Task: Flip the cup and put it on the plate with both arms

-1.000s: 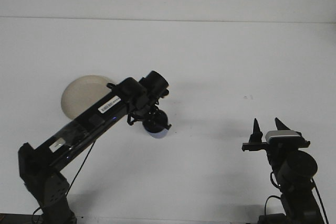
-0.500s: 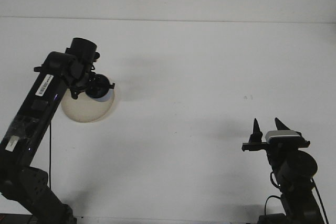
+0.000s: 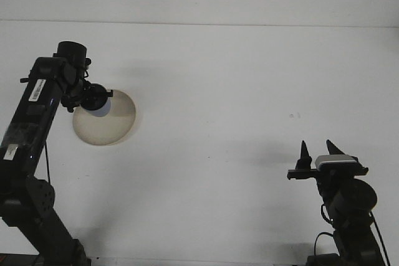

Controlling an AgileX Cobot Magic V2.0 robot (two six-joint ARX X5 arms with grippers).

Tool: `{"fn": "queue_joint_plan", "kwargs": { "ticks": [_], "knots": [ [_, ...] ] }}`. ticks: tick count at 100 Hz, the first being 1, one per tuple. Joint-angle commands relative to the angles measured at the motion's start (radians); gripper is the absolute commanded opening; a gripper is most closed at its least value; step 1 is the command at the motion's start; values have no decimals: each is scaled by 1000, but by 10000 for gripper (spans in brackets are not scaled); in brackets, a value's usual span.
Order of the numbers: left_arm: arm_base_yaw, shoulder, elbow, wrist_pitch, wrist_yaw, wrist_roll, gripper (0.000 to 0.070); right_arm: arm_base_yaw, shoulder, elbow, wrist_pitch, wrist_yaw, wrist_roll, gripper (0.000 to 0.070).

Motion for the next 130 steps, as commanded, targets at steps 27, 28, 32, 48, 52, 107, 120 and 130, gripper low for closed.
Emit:
{"fn": "queue_joint_plan", "kwargs": {
  "ticks": [27, 28, 32, 48, 52, 107, 120, 130],
  "knots": [
    [8, 114, 19, 19, -6, 19, 15, 3, 3, 4, 11, 0, 13, 408],
    [8, 116, 19, 19, -6, 20, 15, 3, 3, 4, 11, 0, 13, 408],
    [8, 125, 19, 19, -6, 24, 15, 3, 3, 4, 11, 0, 13, 408],
    [11, 154, 19, 20, -6, 24, 17, 3, 3, 4, 11, 0, 13, 408],
    [11, 159, 19, 21, -6, 24, 18, 3, 3, 4, 11, 0, 13, 408],
    [13, 183, 23, 40, -6, 32, 274, 3, 3, 4, 11, 0, 13, 408],
    [14, 171, 38, 21, -6, 31, 472, 3, 3, 4, 11, 0, 13, 408],
    [14, 141, 51, 15, -6, 31, 546, 3, 3, 4, 11, 0, 13, 408]
  ]
}}
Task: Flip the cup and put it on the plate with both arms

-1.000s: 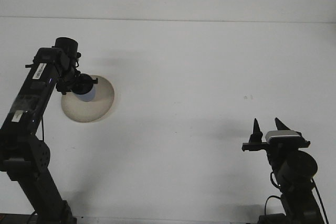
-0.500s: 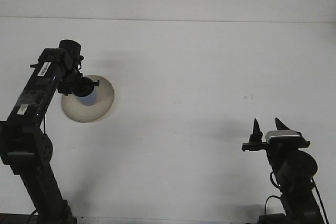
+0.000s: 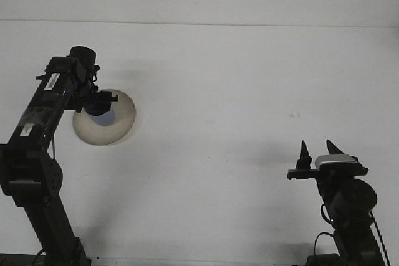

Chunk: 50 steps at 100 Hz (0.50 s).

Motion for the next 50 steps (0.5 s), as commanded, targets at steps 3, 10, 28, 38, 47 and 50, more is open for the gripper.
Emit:
{"fn": "queue_joint_plan", "kwargs": {
  "ticks": [3, 10, 28, 38, 47, 50],
  "knots": [
    [4, -23, 36, -6, -6, 6, 546, 3, 3, 4, 11, 0, 13, 408],
    [4, -62, 37, -7, -6, 6, 546, 3, 3, 4, 11, 0, 13, 408],
    [9, -184, 37, -5, -6, 1, 545, 3, 3, 4, 10, 0, 13, 408],
    [9, -252, 32, 9, -6, -30, 544, 3, 3, 4, 10, 0, 13, 408],
    [9, -311, 12, 24, -5, -35, 544, 3, 3, 4, 10, 0, 13, 408],
    [9, -330, 2, 26, -5, -40, 544, 3, 3, 4, 10, 0, 13, 408]
  ]
}}
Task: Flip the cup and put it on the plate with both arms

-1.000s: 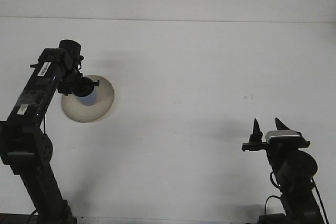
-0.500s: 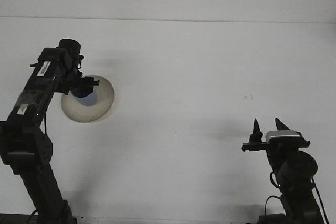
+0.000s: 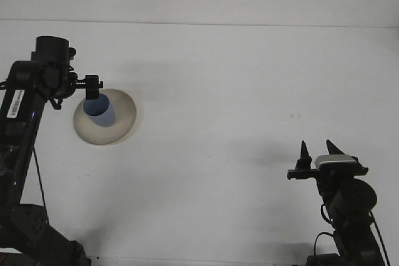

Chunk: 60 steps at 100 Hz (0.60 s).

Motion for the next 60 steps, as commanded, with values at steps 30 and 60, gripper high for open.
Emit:
{"fn": "queue_joint_plan", "kwargs": {
  "ticks": [30, 60],
  "knots": [
    [-23, -315, -332, 221, 2, -27, 544, 3, 3, 4, 10, 0, 13, 408],
    [-67, -684, -813, 555, 145, -24, 543, 3, 3, 4, 10, 0, 13, 408]
  ]
}}
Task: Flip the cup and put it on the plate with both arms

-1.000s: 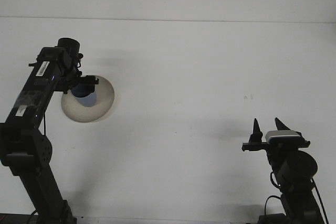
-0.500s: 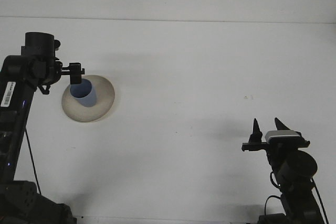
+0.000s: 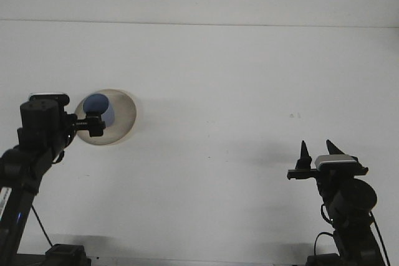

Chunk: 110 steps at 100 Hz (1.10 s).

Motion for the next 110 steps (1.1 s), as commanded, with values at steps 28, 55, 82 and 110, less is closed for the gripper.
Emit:
{"fn": "queue_joint_plan", "kwargs": {
  "ticks": [28, 55, 82, 110],
  "knots": [
    [-40, -347, -439, 273, 32, -7, 543, 3, 3, 4, 10, 0, 13, 408],
    [-39, -523, -529, 329, 32, -21, 531, 3, 3, 4, 11, 0, 13, 408],
    [-40, -544, -529, 322, 32, -21, 223, 3, 3, 4, 11, 0, 13, 392],
    [-39, -544, -529, 323, 32, -22, 6, 3, 3, 4, 11, 0, 13, 0]
  ]
}}
